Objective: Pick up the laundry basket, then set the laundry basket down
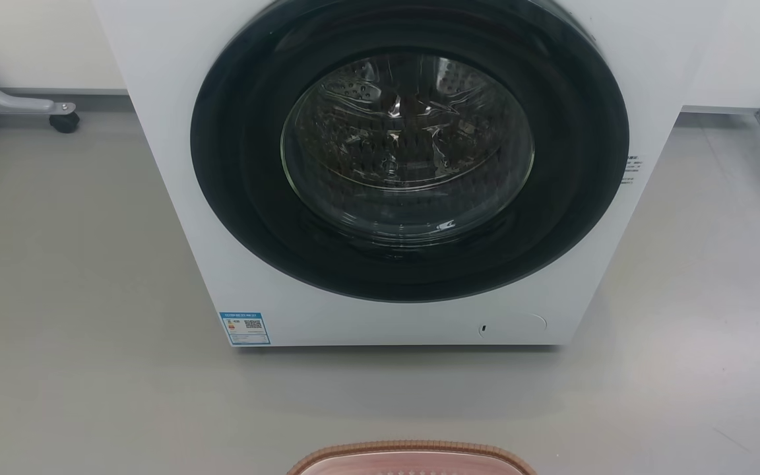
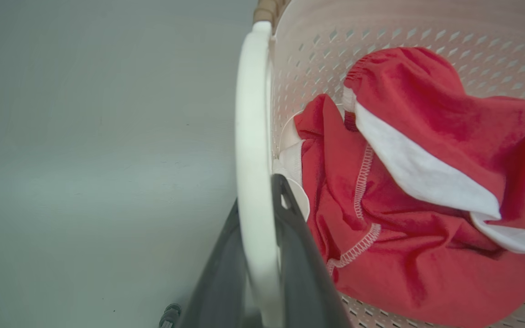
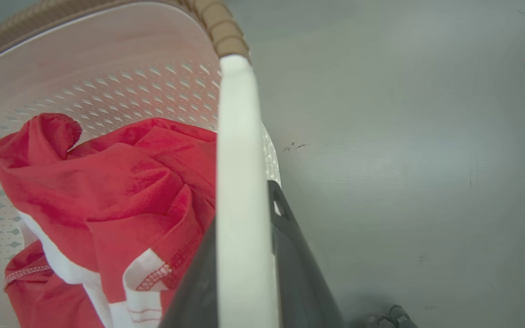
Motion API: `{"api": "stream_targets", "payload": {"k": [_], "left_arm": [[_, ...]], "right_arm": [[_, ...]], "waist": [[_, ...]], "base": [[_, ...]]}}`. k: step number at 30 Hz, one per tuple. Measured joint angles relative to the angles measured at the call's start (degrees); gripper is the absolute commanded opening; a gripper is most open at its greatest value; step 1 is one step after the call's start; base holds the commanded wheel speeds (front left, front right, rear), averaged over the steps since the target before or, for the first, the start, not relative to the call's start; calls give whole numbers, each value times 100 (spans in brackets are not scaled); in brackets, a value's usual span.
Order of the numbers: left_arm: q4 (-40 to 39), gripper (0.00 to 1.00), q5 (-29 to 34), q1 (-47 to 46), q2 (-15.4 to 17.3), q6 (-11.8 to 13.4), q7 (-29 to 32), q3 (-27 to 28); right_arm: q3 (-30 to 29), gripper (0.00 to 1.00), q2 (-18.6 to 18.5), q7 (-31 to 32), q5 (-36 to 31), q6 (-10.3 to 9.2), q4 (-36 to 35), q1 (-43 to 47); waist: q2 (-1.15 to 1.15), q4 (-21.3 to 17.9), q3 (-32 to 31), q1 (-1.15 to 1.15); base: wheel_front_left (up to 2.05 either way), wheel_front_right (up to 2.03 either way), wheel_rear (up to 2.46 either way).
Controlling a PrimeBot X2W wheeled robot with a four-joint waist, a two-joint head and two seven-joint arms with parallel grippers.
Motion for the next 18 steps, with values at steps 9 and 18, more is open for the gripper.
{"api": "stream_targets", "payload": {"k": [9, 18], "left_arm": [[1, 0, -12, 0, 1, 1, 9, -11], [1, 0, -25, 0, 2, 3, 10, -46]], "right_arm": [[140, 0, -1, -9, 201, -31, 33, -20], [263, 0, -1, -56, 331, -32, 77, -29]], "waist": [[0, -9, -33, 0], [0, -5, -51, 0]], "base": [[0, 0, 0], [0, 0, 0]]}}
